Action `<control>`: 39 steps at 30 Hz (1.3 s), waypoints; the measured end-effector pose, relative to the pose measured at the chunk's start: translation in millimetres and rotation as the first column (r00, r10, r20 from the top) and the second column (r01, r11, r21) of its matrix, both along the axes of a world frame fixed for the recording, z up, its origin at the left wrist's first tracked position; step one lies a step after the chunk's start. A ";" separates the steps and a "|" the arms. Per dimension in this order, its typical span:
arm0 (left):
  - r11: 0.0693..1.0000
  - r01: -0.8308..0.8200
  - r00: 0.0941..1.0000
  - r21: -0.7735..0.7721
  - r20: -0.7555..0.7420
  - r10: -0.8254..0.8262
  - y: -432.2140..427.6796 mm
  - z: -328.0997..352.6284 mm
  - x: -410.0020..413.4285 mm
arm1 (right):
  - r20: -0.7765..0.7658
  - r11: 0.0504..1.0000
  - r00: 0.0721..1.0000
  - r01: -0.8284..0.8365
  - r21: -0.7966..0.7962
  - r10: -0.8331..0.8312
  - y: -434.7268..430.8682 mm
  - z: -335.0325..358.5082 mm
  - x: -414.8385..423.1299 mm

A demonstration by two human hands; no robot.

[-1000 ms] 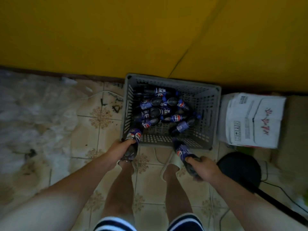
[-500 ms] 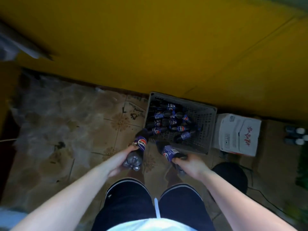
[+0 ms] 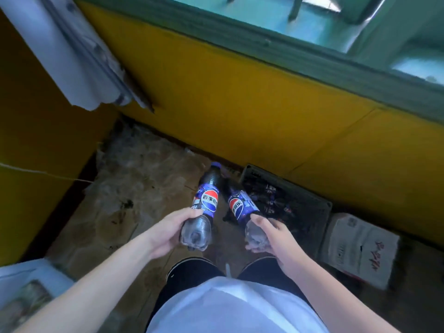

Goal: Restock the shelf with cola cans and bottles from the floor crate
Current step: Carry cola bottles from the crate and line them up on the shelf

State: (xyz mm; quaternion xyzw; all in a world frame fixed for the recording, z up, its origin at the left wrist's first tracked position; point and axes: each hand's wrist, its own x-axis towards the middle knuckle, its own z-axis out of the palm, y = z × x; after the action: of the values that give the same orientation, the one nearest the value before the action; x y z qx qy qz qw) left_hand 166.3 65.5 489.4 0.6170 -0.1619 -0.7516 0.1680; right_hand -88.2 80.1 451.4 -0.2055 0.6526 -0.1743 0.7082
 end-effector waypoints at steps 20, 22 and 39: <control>0.458 -0.773 0.574 -0.439 -0.178 0.799 223.4 147.6 -166.6 | 0.379 0.590 0.452 -0.630 -0.506 0.807 47.7 165.1 -60.0; 0.382 -0.776 0.516 -0.502 -0.156 0.842 256.4 158.4 -169.9 | 0.374 0.543 0.394 -0.652 -0.530 0.839 68.4 172.3 -45.2; -0.020 -0.643 0.097 -0.765 -0.107 0.989 552.8 173.1 -165.2 | 0.343 0.225 -0.010 -0.737 -0.637 0.939 337.9 200.8 70.3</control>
State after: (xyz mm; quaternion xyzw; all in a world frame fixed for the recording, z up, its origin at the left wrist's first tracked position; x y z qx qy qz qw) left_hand 1.1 618.3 662.5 0.6336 -0.0238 -0.1768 0.7528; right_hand -17.9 418.0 652.2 -0.5706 0.0403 0.1448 0.8073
